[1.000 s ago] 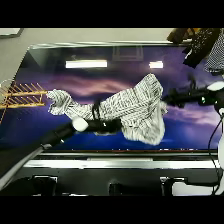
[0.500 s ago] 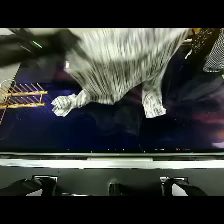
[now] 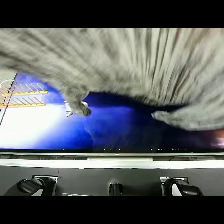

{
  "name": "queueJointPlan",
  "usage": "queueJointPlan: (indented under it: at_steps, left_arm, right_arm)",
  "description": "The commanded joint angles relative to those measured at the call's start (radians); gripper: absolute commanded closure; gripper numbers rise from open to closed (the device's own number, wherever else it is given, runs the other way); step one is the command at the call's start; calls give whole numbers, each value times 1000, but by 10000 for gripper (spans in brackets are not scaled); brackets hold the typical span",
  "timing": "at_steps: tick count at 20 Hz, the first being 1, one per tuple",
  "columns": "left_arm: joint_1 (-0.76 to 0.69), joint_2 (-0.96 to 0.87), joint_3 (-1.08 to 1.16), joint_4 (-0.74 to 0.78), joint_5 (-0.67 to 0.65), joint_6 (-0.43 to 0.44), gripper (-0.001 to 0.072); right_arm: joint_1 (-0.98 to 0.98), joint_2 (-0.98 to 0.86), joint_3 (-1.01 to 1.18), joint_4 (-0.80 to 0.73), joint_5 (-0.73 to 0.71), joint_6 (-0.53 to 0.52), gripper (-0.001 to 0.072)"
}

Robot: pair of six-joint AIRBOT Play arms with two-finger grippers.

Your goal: Fold the clothes and pants, and hang the long-sleeved shirts on hangers.

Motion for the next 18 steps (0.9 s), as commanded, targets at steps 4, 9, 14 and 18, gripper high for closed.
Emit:
queueJointPlan:
  at_steps: [4,9,14,18]
  left_arm:
    - [2,67,-8,41,-22,-43,679]
    - [2,-112,-74,142,-32,-68,679]
    - [16,-505,-88,151,24,-68,678]
    - [67,-798,-88,124,261,-69,678]
  right_arm:
    - [0,7,3,-124,61,93,672]
    - [1,-273,3,-64,211,138,671]
    - [69,-697,2,88,308,167,671]
    - [196,-983,2,-40,153,146,671]
